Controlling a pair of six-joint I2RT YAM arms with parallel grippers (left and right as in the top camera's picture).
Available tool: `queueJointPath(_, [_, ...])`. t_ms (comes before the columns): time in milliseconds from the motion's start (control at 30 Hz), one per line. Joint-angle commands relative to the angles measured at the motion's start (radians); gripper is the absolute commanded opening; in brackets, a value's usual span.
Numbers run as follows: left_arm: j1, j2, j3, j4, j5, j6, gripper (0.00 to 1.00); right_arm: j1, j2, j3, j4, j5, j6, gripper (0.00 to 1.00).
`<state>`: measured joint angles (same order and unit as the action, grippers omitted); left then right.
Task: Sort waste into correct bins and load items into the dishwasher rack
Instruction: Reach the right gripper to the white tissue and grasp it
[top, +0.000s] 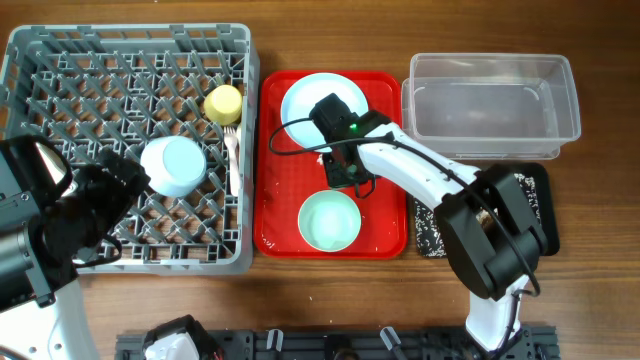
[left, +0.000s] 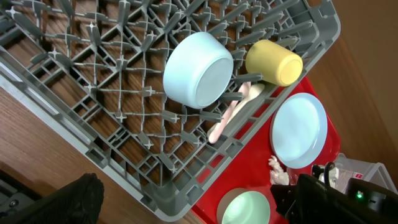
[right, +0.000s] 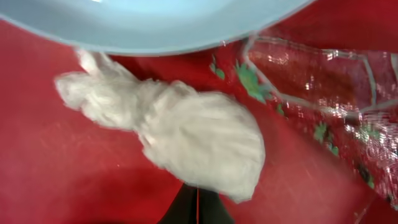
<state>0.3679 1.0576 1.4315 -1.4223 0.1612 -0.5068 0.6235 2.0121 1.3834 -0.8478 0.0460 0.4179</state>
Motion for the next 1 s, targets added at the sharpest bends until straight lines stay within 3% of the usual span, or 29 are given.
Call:
queueJointPath(0, [0.003,-0.001,0.001,0.000,-0.006,0.005,1.00,0.003,-0.028,0.006,-0.035,0.006,0.000,0.07])
queueJointPath(67, [0.003,-0.001,0.001,0.000,-0.006,0.005,1.00,0.003,-0.088,0.006,-0.063,0.006,-0.024,0.11])
queueJointPath(133, [0.003,-0.001,0.001,0.000,-0.006,0.005,1.00,0.003,-0.151,0.006,-0.071,0.006,-0.068,0.24])
queueJointPath(167, [0.003,-0.001,0.001,0.000,-0.006,0.005,1.00,0.003,-0.179,0.006,-0.070,0.006,-0.096,0.35])
queueJointPath(200, [0.003,-0.001,0.001,0.000,-0.006,0.005,1.00,0.003,-0.193,0.006,-0.062,0.014,-0.120,0.61])
queueJointPath(233, [0.003,-0.001,0.001,0.000,-0.006,0.005,1.00,0.003,-0.192,0.006,-0.048,0.017,-0.142,0.74])
queueJointPath(300, [0.003,-0.001,0.001,0.000,-0.006,0.005,1.00,0.003,-0.175,-0.004,-0.003,0.053,-0.156,0.83])
queueJointPath(500, [0.003,-0.001,0.001,0.000,-0.006,0.005,1.00,0.003,-0.074,-0.005,0.080,0.097,-0.156,0.84])
queueJointPath(667, [0.003,0.003,0.001,0.000,-0.006,0.004,1.00,0.003,-0.035,-0.005,0.085,0.087,-0.156,0.74])
queueJointPath(967, [0.003,0.006,0.001,0.000,-0.006,0.005,1.00,0.003,-0.006,-0.005,0.114,0.045,-0.214,0.74])
